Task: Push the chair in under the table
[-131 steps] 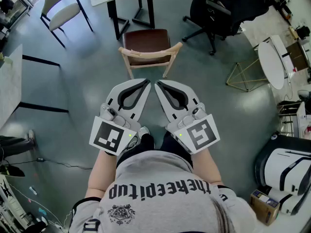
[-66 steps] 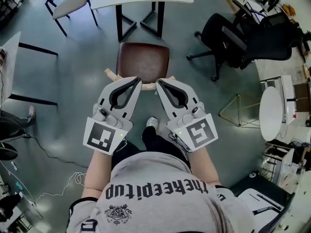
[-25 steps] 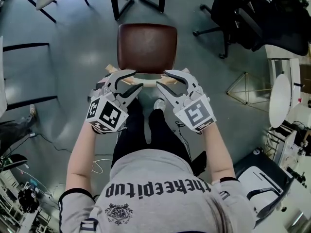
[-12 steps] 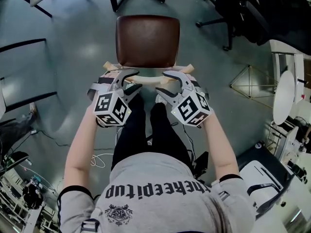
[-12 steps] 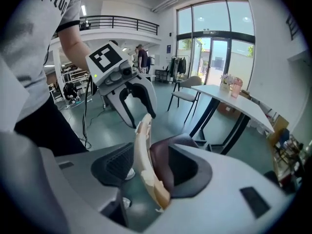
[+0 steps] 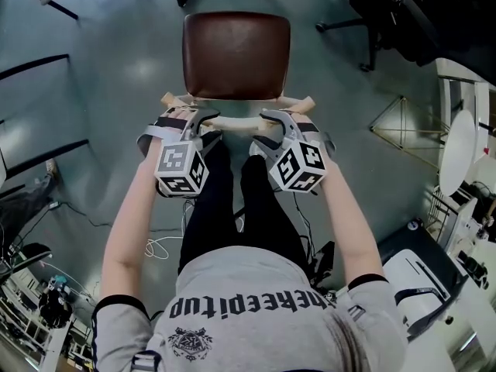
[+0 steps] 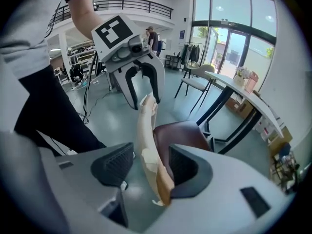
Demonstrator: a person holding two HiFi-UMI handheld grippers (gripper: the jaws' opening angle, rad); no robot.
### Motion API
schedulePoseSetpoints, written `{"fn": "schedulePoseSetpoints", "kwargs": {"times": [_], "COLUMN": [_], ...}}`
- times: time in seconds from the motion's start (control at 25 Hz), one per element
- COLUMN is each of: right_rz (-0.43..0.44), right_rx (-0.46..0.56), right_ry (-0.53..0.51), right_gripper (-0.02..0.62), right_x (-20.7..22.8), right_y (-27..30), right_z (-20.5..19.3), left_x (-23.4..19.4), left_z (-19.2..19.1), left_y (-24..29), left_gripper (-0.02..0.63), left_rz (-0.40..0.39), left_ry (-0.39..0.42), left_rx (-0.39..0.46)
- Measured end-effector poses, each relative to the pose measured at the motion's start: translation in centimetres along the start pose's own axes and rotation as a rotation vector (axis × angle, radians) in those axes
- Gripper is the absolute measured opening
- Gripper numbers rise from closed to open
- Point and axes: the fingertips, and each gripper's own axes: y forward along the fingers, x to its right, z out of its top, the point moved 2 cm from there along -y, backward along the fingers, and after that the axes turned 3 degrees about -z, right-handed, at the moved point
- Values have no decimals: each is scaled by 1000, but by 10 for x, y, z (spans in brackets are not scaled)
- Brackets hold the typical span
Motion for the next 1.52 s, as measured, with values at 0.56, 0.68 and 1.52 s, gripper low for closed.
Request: {"fn": "schedulePoseSetpoints", "kwargs": {"times": [0.56, 0.68, 1.52], "right_rz": [-18, -19, -116], "right_rx": [-72, -69, -63], "right_ry": [-4, -8, -31], "right_gripper": [196, 193, 199], "right_x": [-2, -1, 16], "right_y": [22, 21, 21], "right_z": [-19, -19, -26], "left_x": [8, 6, -8], "left_z": [-22, -23, -19], "left_y": [32, 34, 44], "left_gripper": [207, 199, 193], "left_rz": [-6, 21, 7], "left_ry": [-6, 14, -26], "left_rx": [-80, -107, -127]}}
